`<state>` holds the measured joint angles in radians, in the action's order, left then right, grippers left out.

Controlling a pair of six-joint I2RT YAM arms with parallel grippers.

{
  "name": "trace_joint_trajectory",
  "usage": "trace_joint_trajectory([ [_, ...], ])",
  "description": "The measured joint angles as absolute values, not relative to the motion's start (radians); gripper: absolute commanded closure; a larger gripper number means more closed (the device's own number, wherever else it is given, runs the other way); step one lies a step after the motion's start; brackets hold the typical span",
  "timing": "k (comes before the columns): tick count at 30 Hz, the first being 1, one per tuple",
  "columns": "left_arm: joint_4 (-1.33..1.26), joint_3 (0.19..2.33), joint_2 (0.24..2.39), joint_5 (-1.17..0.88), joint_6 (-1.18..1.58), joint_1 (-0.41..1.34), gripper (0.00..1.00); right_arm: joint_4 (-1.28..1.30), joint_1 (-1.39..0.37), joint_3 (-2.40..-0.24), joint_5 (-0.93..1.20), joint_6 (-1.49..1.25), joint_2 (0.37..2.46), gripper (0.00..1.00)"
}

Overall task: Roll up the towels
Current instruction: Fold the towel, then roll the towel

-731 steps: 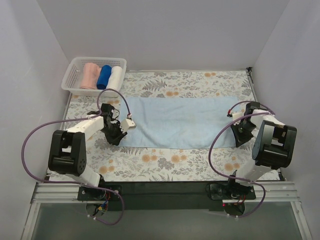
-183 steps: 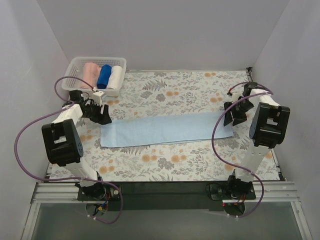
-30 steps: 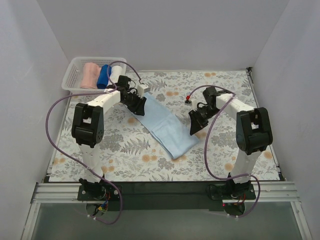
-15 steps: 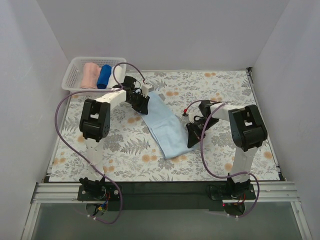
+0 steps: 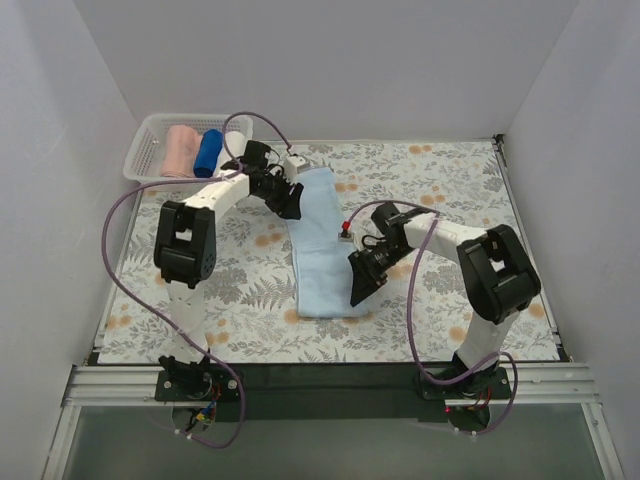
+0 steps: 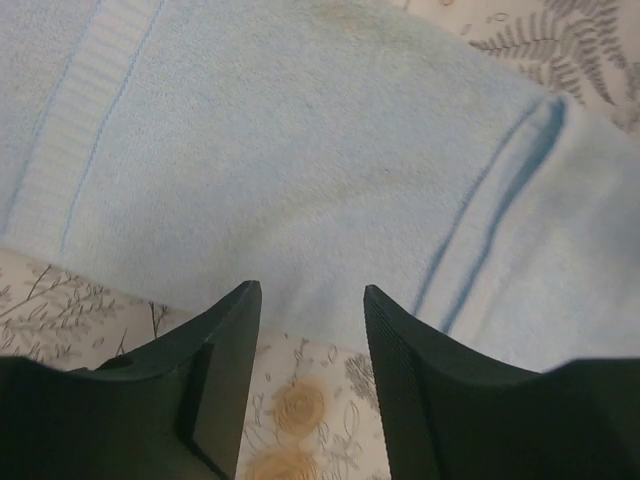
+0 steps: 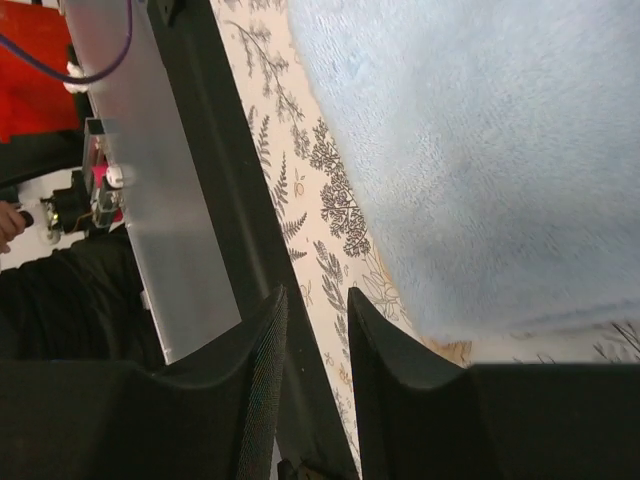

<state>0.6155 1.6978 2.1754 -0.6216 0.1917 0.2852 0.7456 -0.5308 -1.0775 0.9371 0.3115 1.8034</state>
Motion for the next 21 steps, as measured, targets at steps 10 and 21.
trace_joint_trajectory([
  [10,0.535,1.264,1.447,-0.604,0.034,0.332,0.44,0.732,-0.46,-1.323,0.904,0.255,1.821,0.69],
  [21,0.472,0.797,1.295,-0.292,-0.185,0.963,0.57,0.622,-0.473,-1.387,0.84,0.166,2.081,0.71],
])
